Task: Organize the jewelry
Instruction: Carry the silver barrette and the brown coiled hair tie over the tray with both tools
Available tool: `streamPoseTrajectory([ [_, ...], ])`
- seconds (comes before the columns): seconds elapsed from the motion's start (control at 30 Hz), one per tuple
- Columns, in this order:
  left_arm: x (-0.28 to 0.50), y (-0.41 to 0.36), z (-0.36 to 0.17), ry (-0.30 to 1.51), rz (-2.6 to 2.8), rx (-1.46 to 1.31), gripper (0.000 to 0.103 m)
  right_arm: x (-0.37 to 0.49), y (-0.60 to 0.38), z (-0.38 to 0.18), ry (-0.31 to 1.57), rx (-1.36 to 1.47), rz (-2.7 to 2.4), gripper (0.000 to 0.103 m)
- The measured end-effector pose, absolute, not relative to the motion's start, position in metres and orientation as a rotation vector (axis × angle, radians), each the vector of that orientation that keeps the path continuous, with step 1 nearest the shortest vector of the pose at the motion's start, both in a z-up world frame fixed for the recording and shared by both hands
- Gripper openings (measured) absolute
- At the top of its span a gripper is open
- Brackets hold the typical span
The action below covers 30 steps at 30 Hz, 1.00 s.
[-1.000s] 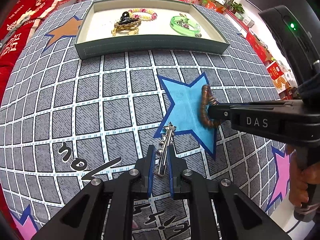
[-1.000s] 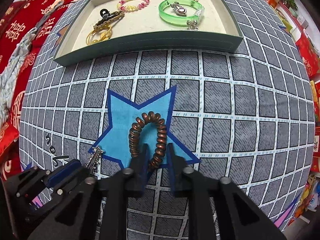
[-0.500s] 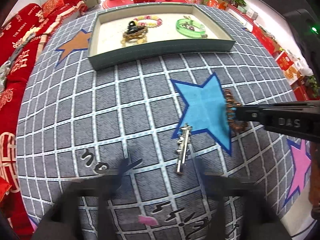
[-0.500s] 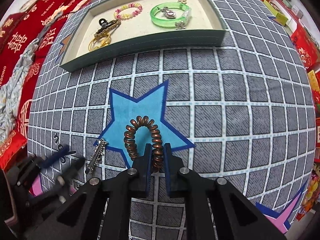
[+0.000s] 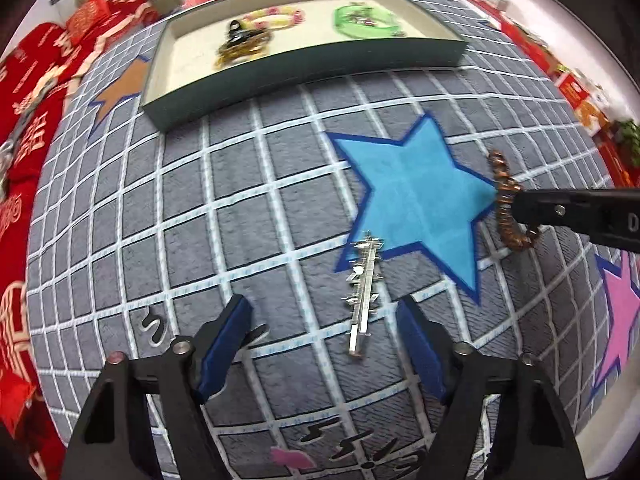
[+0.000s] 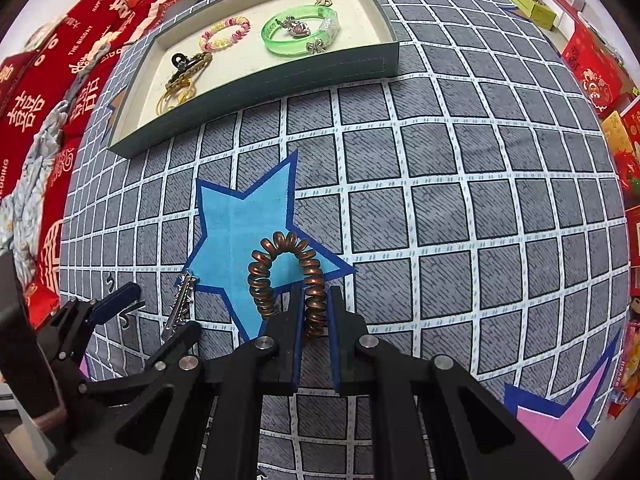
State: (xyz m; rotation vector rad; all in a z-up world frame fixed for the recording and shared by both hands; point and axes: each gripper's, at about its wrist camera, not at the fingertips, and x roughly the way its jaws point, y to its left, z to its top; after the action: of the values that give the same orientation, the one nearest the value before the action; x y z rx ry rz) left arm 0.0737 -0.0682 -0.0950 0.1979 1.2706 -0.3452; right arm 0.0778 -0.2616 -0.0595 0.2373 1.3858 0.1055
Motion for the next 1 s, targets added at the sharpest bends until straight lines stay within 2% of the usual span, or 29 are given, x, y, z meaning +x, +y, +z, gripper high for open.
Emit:
streamPoseTrajectory([
  [0.03, 0.072, -0.07, -0.093, 1.26, -0.355, 0.204, 0.067, 0.077, -0.262, -0.059, 1.384, 0.24, 0.106, 0.012],
  [0.1, 0.071, -0.073, -0.09, 1.248, -0.379, 0.209, 0.032, 0.077, -0.261, -0.056, 1.38, 0.243, 0.107, 0.012],
  [0.13, 0.072, -0.074, -0.089, 1.252, -0.386, 0.205, 0.03, 0.077, -0.261, -0.055, 1.378, 0.245, 0.107, 0.012],
  [0.53, 0.081, -0.061, -0.07, 1.238, -0.376, 0.121, 0.028, 0.08, -0.264, -0.04, 1.354, 0.278, 0.115, 0.012],
  [0.57, 0.082, -0.061, -0.067, 1.23, -0.377, 0.118, 0.019, 0.08, -0.265, -0.038, 1.351, 0.282, 0.116, 0.012],
  [0.6, 0.083, -0.061, -0.065, 1.22, -0.376, 0.119, 0.016, 0.08, -0.266, -0.036, 1.347, 0.284, 0.116, 0.012],
  [1.0, 0.082, -0.045, -0.052, 1.197, -0.326, 0.054, 0.016, 0.084, -0.271, -0.03, 1.337, 0.297, 0.127, 0.012],
])
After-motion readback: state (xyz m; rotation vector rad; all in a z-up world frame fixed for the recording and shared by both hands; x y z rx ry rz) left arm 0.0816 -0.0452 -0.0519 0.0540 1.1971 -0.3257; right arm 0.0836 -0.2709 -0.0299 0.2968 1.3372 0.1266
